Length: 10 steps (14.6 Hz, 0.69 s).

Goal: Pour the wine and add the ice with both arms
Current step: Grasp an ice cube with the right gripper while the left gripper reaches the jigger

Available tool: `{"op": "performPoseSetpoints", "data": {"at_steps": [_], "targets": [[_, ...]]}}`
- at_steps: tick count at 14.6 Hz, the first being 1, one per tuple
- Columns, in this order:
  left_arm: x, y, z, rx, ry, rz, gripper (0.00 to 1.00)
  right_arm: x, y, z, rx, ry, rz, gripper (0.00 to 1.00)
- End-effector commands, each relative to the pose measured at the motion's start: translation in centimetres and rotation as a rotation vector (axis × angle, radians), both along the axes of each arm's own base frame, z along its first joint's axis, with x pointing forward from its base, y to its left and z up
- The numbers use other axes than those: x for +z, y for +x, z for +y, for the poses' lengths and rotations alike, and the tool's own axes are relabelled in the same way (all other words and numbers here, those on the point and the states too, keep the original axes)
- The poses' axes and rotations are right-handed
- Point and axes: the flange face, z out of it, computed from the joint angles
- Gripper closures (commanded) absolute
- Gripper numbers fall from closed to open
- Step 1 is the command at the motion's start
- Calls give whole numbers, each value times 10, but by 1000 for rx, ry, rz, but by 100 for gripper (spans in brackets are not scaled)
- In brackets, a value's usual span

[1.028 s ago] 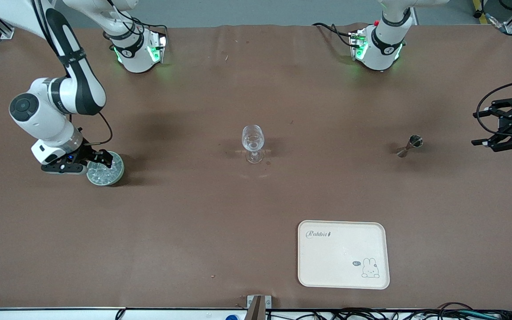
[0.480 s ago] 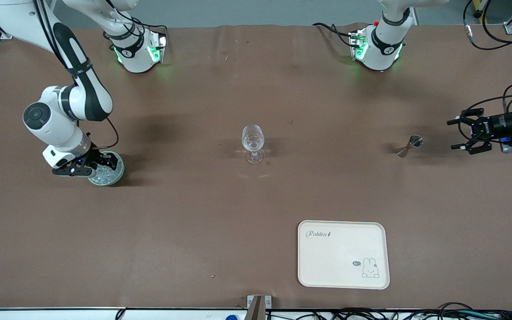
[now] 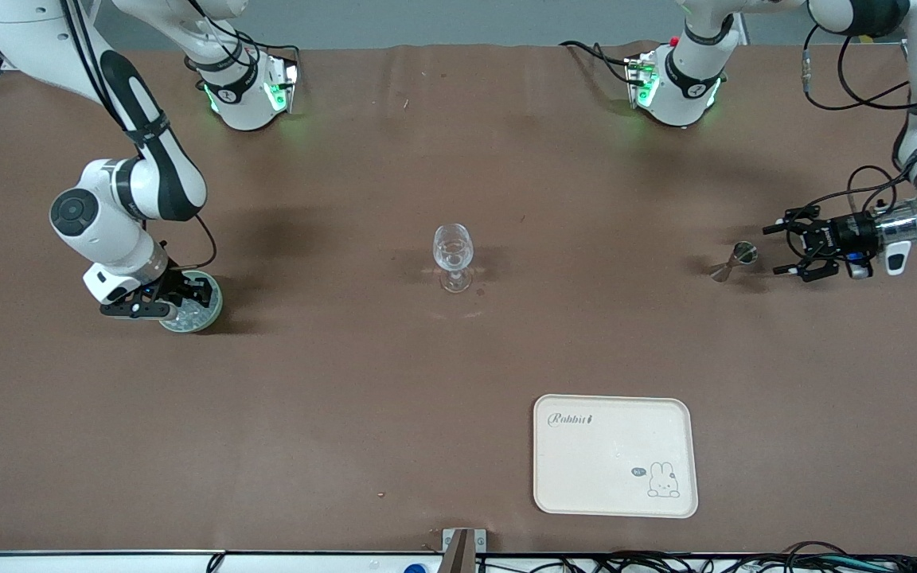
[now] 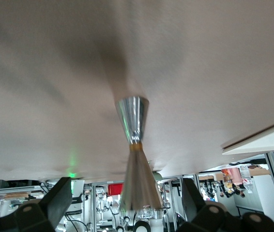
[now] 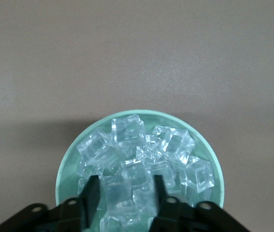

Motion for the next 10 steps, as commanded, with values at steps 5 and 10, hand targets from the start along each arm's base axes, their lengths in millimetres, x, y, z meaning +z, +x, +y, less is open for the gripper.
{"op": "performPoseSetpoints", "data": {"at_steps": [5, 10], "targets": [[-29, -8, -13, 63, -21, -29, 1, -2, -2, -1, 11, -3, -5, 79], [-41, -10, -37, 90, -67, 13, 9, 21, 14, -2, 5, -6, 18, 91]]}}
